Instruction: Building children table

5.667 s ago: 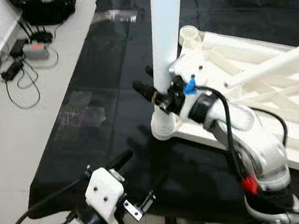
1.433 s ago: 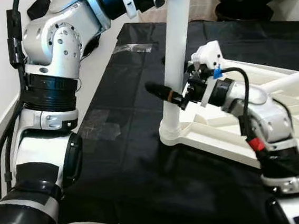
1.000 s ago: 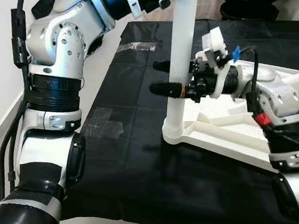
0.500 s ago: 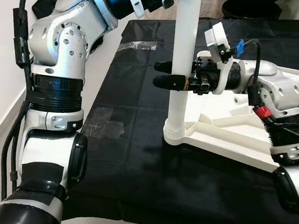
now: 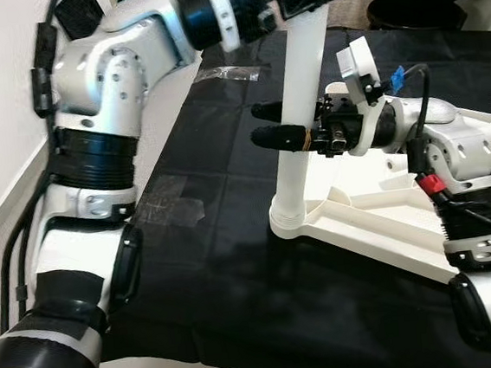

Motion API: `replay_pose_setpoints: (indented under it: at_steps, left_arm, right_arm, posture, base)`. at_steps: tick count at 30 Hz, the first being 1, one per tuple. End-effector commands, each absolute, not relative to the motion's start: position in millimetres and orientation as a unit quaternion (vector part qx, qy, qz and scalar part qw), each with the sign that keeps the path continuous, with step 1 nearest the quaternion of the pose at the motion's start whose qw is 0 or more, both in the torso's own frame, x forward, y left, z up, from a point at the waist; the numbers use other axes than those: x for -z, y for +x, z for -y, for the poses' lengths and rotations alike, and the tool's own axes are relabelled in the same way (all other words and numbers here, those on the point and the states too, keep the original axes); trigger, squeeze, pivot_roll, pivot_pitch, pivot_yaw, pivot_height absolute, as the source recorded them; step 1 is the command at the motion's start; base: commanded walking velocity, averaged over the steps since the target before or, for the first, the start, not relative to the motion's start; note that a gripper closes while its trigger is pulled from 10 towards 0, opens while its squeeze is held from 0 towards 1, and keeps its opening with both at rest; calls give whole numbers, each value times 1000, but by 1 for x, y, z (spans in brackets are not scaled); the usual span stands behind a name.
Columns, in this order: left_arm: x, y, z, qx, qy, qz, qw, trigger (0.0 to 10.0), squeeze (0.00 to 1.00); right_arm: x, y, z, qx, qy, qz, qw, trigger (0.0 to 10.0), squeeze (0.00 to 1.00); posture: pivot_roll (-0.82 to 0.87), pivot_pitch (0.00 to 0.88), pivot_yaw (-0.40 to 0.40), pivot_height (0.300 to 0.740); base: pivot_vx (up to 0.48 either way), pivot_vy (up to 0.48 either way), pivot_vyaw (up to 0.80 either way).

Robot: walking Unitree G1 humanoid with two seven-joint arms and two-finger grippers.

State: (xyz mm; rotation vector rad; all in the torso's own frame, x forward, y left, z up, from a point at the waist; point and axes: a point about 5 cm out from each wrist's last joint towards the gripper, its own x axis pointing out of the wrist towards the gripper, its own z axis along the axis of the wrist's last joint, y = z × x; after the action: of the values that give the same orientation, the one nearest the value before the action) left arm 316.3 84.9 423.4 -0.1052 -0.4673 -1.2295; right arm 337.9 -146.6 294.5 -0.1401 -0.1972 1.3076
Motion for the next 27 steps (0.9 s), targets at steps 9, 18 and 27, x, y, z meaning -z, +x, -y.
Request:
replay_pose_setpoints:
  at_steps: [9, 18, 27]
  left_arm:
    - [-404, 285, -133, 525, -49, 202, 826, 10000, 1000]
    - [-389, 283, -132, 516, -61, 192, 833, 10000, 1000]
    - [-378, 280, -133, 499, -75, 184, 843, 10000, 1000]
  right_arm:
    - [-205, 302, 140, -176, -101, -33, 979, 0, 0]
    - [-189, 303, 135, -115, -99, -35, 988, 0, 0]
    - [-197, 308, 128, -93, -82, -30, 992, 0, 0]
  posture:
    - [16, 148, -26, 740]
    - [-8, 123, -17, 740]
    - [-16, 111, -8, 740]
  base:
    - [0, 0, 0]
    - [0, 0, 0]
    - [0, 0, 0]
